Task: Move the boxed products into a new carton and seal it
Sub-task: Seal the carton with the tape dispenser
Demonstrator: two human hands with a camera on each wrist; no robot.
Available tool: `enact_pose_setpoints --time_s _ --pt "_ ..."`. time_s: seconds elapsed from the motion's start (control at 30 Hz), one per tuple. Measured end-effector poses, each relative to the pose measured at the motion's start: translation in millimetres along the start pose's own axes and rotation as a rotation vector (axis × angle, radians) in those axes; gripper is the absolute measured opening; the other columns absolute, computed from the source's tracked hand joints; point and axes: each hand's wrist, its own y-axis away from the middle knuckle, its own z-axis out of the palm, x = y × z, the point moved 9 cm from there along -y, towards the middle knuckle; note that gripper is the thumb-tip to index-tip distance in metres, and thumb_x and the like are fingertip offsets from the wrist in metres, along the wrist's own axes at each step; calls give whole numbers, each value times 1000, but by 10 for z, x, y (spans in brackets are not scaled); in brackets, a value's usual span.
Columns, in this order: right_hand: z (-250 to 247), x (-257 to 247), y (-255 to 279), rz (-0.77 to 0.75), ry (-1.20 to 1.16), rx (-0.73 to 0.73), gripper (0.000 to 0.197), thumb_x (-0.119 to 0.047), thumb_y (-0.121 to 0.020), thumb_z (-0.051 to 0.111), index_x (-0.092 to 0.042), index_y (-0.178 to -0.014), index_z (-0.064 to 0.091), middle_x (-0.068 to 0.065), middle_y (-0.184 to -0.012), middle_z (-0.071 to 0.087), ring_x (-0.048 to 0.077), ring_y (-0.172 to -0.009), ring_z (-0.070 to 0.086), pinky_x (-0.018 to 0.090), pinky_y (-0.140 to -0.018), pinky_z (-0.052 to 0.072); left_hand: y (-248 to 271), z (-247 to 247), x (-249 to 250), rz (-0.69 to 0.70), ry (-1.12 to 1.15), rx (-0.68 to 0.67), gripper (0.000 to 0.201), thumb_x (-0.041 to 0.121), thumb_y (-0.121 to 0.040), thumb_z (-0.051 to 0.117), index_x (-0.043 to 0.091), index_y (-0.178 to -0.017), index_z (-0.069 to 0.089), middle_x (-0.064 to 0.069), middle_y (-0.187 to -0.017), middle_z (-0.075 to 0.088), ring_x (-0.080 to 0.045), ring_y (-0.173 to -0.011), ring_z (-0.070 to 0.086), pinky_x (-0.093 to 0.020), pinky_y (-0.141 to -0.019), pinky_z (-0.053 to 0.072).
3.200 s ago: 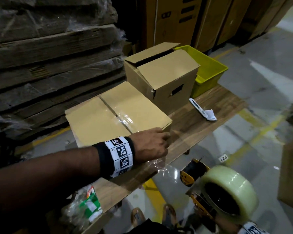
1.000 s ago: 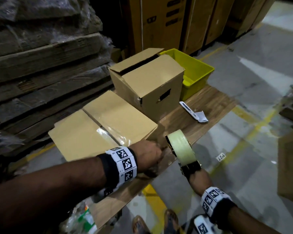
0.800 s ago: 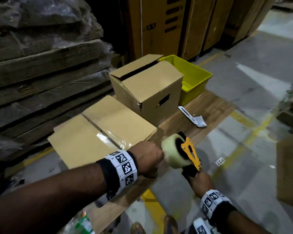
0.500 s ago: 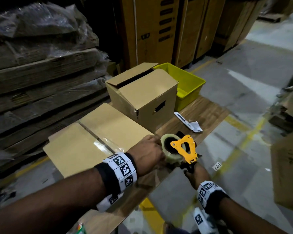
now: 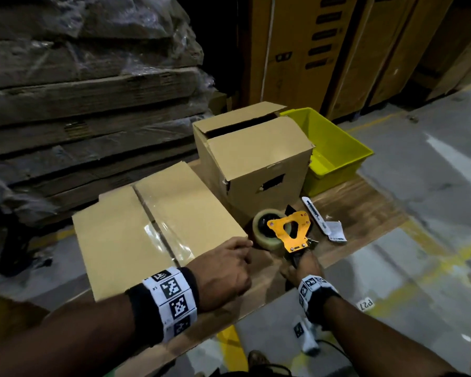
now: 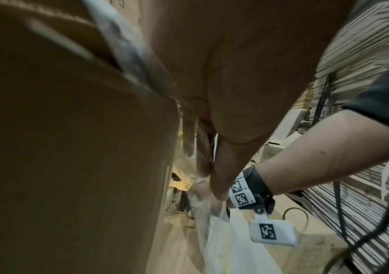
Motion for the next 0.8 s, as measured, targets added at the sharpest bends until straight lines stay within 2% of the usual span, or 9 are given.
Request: enact_pose_setpoints --time_s 0.1,0.27,0.33,0.4,0.43,0.5,0.6,0.67,0.8 --pt "-34 -77 -5 -37 75 1 57 -33 -80 72 1 -120 49 18 -122 57 34 -115 55 35 -90 46 3 -5 6 -6 -9 -19 15 31 -85 61 26 -74 70 11 -76 66 -14 -106 58 -38 -118 9" --pt "-184 -121 199 -73 182 16 73 -57 -71 72 -8 -121 51 16 -126 52 33 -119 49 40 -93 45 2 -35 -14 -21 14 2 19 32 -85 57 24 -72 69 7 -73 63 -17 -103 58 -37 -119 12" --pt "-404 -197 429 -151 180 197 58 -48 -73 73 -13 -115 52 12 -123 49 30 -118 44 43 -92 43 9 -86 -5 -14 41 31 20 29 -84 55 23 -70 67 6 -73 62 -18 -101 58 -38 -118 15" --pt "-577 -386 804 -419 -95 327 30 -23 -76 72 -17 -103 58 5 -108 54 24 -107 49 39 -86 45 14 -138 -13 -13 73 70 21 29 -82 53 23 -67 65 5 -74 63 -18 -100 59 -37 -117 18" --pt "-579 -450 987 -539 -310 256 21 -15 -77 69 -21 -96 61 1 -101 58 18 -100 54 34 -82 46 11 -169 -19 -8 95 90 21 30 -81 52 22 -66 64 5 -75 64 -18 -99 60 -37 -116 19" --pt "-453 -561 1351 -598 -658 -87 18 -19 -80 65 -28 -95 65 -6 -100 66 7 -98 60 28 -82 49 -3 -154 -32 1 136 77 21 35 -79 53 23 -67 64 5 -79 66 -17 -100 59 -35 -116 17" --pt "-193 -731 1876 -576 -924 -550 49 -32 -78 77 -25 -122 57 -18 -121 63 0 -118 55 23 -94 49 -23 -112 -47 -3 139 48 18 38 -76 60 23 -70 66 5 -83 67 -17 -101 59 -34 -115 17" --pt "-70 -746 1965 -555 -968 -572 58 -29 -71 83 -18 -123 57 -13 -119 66 5 -113 60 25 -91 52 -25 -107 -59 -10 176 42 12 32 -71 71 21 -68 68 1 -81 68 -22 -96 62 -37 -110 23" --pt "77 -675 2004 -421 -1087 -393 13 -1 -80 72 6 -90 67 11 -80 71 20 -76 65 35 -73 52 -12 -113 -71 -12 220 6 14 38 -70 69 25 -66 67 9 -78 66 -15 -99 61 -33 -112 14"
